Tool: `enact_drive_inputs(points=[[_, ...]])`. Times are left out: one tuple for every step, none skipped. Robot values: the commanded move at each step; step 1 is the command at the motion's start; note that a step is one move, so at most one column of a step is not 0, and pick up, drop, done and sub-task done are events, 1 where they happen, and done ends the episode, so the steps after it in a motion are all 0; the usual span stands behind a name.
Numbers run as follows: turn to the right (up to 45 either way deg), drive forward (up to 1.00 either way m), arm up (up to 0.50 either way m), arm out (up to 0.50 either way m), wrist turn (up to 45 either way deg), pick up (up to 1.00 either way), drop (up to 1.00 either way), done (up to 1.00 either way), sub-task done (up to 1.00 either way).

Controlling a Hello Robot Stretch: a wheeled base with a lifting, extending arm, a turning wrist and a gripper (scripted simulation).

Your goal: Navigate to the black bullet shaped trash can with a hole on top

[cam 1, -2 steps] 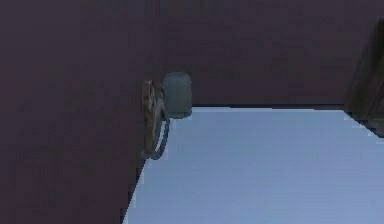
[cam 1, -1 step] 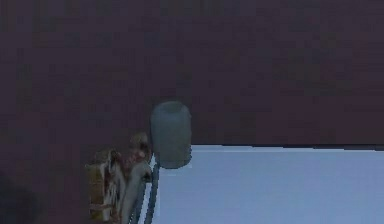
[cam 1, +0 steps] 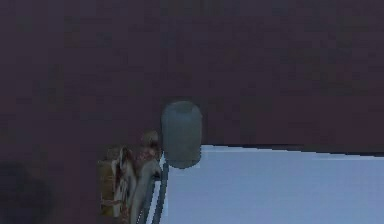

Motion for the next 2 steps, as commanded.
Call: enact_drive_inputs(points=[[0.0,0.65,0.00,0.00,0.0,0.00,0.00,0.00,0.00],[0.0,0.00,0.00,0.00,0.0,0.00,0.00,1.00,0.00]])
